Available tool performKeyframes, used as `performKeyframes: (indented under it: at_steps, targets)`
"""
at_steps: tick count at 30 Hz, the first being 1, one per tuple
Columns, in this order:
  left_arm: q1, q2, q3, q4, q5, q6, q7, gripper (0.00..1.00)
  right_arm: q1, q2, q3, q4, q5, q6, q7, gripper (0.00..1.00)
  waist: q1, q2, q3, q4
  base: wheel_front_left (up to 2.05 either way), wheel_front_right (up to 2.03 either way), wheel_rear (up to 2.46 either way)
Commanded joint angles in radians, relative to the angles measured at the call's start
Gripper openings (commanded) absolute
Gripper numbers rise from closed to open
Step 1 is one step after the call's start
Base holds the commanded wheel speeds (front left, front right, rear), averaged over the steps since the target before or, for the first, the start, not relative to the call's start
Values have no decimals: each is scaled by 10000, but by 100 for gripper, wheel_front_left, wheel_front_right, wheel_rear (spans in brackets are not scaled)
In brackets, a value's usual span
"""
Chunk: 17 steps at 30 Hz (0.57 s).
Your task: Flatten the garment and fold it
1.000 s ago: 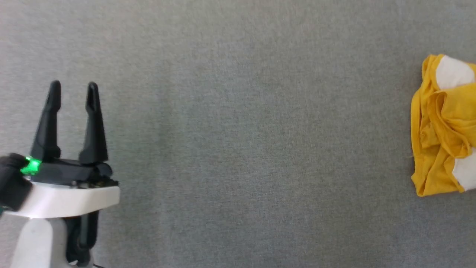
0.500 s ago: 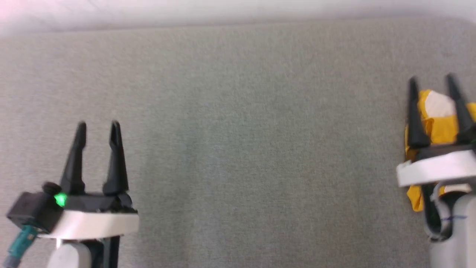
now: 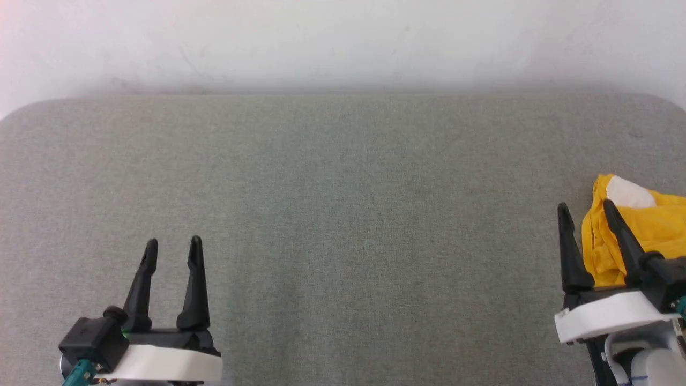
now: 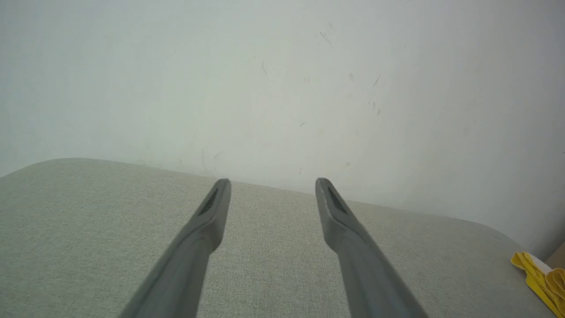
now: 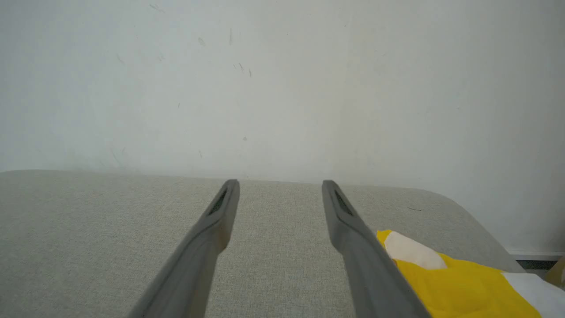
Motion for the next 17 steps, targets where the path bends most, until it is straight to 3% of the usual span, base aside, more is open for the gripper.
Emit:
performKeyframes:
  at_steps: [1, 17]
  targets:
    - [153, -59, -11, 76, 156, 52, -47, 100, 201, 11, -102, 58, -83, -9, -126, 100, 1, 0, -243, 110, 0, 0, 0]
    - [452, -508, 32, 632, 521, -167, -47, 100, 816, 12, -167, 881, 208, -9, -809, 100, 1, 0, -344, 120, 0, 0, 0]
